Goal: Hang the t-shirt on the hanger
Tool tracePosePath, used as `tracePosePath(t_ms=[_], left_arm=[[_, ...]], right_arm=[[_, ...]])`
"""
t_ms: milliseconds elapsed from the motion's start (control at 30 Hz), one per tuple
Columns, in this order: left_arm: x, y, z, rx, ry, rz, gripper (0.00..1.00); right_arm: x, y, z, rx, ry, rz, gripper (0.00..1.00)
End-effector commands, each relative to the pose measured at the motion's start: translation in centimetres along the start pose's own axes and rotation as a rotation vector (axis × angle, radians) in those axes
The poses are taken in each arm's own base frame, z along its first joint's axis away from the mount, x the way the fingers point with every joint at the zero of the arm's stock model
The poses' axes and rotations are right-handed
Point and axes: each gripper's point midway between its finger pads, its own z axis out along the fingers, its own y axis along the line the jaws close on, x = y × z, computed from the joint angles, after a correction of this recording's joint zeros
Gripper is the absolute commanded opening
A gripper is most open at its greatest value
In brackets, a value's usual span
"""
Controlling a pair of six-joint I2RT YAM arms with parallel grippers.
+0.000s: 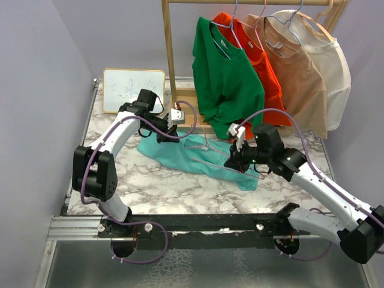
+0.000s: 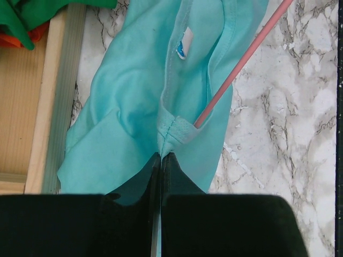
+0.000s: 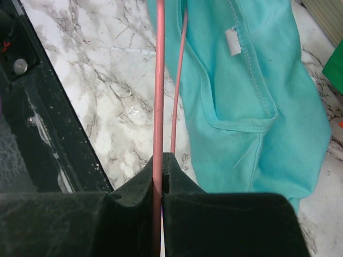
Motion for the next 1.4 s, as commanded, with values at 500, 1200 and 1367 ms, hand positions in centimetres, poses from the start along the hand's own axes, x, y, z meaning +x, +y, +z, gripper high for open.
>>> tracePosePath(t_ms=[500, 1200, 1367], left_arm=[[-5.1, -1.8, -2.1, 0.018, -0.110, 0.061, 0.00], [-9.8, -2.3, -2.5, 0.024, -0.243, 0.083, 0.00], [-10.2, -2.7, -2.0, 0.042, -0.257, 0.091, 0.00]], right_arm=[[-3.4, -1.2, 4.2, -0.043, -0.257, -0.146, 0.01], [-5.8, -1.3, 5.6, -0.077, -0.338, -0.126, 0.01], [-6.9, -1.1, 5.7, -0.095, -0.359, -0.136, 0.01]])
